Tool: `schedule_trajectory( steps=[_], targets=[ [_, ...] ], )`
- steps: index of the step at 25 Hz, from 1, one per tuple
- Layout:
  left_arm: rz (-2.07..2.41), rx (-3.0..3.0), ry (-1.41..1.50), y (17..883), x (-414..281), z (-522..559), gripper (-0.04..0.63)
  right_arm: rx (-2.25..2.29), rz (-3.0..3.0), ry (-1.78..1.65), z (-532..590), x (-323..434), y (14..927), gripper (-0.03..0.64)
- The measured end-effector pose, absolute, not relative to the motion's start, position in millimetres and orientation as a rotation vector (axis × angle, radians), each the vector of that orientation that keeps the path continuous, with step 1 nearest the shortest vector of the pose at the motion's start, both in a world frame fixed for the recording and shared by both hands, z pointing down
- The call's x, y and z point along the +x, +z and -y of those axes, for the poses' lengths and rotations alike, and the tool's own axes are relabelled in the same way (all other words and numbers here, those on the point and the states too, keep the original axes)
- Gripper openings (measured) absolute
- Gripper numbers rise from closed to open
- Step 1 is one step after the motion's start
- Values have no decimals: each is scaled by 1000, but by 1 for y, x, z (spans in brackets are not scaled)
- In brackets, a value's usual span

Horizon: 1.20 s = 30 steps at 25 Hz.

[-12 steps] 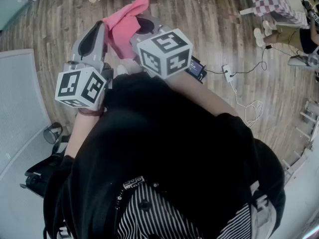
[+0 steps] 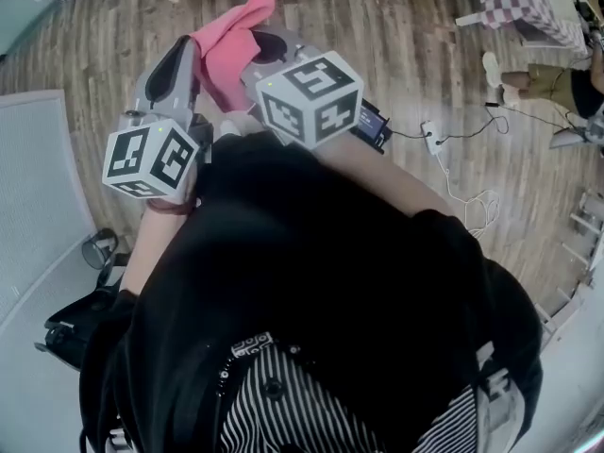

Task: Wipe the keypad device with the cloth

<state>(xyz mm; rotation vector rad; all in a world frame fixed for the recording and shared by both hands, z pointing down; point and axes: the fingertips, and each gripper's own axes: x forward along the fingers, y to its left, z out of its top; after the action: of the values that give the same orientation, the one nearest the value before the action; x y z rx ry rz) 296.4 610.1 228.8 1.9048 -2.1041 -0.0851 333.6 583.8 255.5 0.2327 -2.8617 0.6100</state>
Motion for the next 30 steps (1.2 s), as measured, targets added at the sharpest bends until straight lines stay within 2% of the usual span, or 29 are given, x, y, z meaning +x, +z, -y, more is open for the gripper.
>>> schedule_trajectory(
  steps=[12,30],
  targets=[
    [2096,1940,-7,225,314,-594,-6,140,2897,663,-577,342,245,64],
    [1997,2096,-107,219,298,-514,-5,289,2886,630,-501,329,239,64]
  ],
)
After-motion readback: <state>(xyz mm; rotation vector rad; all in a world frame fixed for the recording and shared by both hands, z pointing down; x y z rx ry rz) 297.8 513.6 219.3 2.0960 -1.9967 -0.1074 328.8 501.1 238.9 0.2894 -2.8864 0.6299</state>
